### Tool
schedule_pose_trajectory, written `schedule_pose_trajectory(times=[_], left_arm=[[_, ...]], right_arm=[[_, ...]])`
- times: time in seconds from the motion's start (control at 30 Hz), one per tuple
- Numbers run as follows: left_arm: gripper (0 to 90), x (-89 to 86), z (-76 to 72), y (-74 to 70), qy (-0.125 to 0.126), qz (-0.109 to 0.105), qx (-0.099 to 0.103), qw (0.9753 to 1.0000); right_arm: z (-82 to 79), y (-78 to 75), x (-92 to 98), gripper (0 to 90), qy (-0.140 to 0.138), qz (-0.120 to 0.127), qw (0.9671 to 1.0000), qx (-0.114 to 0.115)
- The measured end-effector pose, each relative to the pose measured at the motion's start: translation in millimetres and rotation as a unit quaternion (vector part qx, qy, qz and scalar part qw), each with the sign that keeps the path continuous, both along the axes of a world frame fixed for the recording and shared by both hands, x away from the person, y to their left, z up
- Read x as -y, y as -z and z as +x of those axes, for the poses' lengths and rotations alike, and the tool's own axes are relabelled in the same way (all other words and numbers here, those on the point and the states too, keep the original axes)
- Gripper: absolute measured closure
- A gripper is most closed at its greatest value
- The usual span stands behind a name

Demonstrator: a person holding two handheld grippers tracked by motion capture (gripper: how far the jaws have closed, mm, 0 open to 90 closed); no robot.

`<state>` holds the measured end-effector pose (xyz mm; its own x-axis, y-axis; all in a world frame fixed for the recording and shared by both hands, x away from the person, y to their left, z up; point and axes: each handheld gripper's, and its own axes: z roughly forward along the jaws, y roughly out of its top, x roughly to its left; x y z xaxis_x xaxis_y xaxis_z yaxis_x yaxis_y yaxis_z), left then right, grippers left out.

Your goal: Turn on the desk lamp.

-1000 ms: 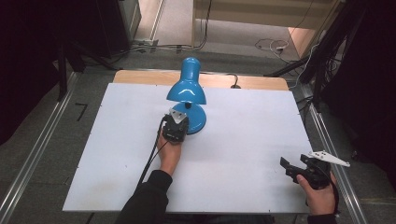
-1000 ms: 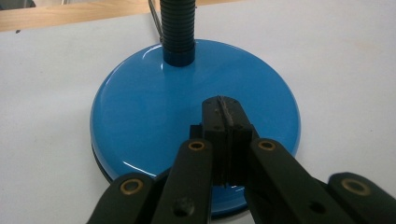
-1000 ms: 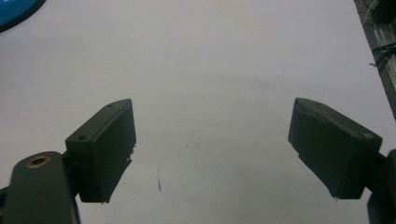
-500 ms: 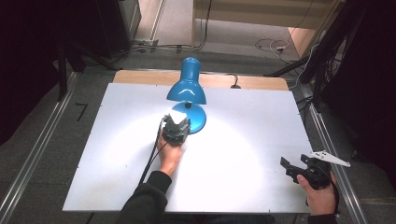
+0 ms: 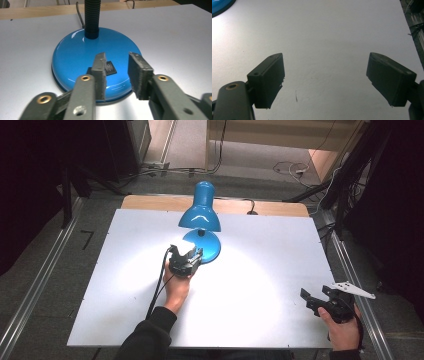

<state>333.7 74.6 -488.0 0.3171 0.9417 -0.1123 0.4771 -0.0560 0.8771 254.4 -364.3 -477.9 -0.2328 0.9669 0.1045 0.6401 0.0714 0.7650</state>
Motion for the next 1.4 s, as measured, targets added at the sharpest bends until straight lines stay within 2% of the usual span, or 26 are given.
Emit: schedule_pose_trajectory(times=[0.23,0.4,0.73,0.9,1.07,1.23,1.4], left_arm=[[42.7,-13.0,-11.5,-1.0,0.0,-0.003,-0.005,1.0],[35.8,-28.6,-21.5,-0.8,0.002,-0.005,-0.009,0.9999],[31.9,-60.8,-41.6,-10.6,-0.007,-0.015,-0.006,0.9998],[30.7,-71.6,-49.0,-7.2,-0.02,0.007,-0.009,0.9997],[28.3,-80.8,-56.5,-6.8,-0.028,0.005,-0.016,0.9995],[27.1,-88.9,-71.9,-11.1,-0.027,0.005,-0.009,0.9996],[26.7,-104.5,-87.3,-12.6,-0.038,0.002,-0.011,0.9992]], right_arm=[[-0.2,-0.1,-0.5,13.3,0.001,-0.001,1.0,-0.001],[-0.3,-0.2,-0.4,13.4,0.001,-0.002,1.0,-0.001],[-0.2,0.4,-0.6,13.3,0.001,-0.002,1.0,-0.002],[0.0,0.6,0.1,13.3,0.002,-0.003,1.0,-0.002],[-0.1,0.5,1.0,13.4,0.003,-0.003,1.0,-0.001],[0.8,1.6,3.8,13.3,0.007,-0.003,1.0,-0.004],[1.7,2.3,6.7,13.4,0.013,-0.003,0.9999,-0.005]])
